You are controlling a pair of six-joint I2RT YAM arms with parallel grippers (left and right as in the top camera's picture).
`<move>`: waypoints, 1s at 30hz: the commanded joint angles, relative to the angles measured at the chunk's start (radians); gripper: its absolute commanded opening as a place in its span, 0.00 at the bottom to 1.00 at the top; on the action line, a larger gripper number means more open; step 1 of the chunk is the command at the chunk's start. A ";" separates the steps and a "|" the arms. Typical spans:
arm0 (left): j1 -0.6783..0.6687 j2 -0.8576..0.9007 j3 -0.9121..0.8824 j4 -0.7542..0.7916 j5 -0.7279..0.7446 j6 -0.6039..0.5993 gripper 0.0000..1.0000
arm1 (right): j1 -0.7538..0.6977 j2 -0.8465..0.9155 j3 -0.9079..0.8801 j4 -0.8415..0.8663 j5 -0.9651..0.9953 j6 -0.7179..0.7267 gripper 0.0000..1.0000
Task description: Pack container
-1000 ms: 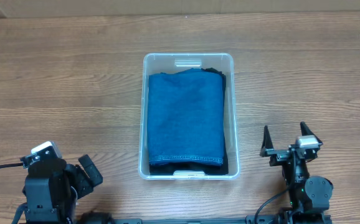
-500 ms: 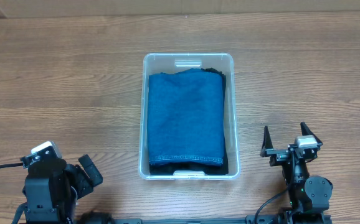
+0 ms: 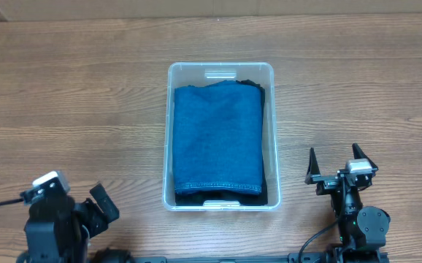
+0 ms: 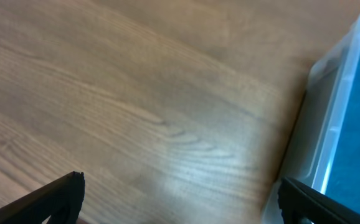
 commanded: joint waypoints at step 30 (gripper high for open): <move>0.061 -0.511 -1.033 1.250 0.269 0.486 1.00 | 0.005 -0.007 -0.006 0.006 0.013 -0.005 1.00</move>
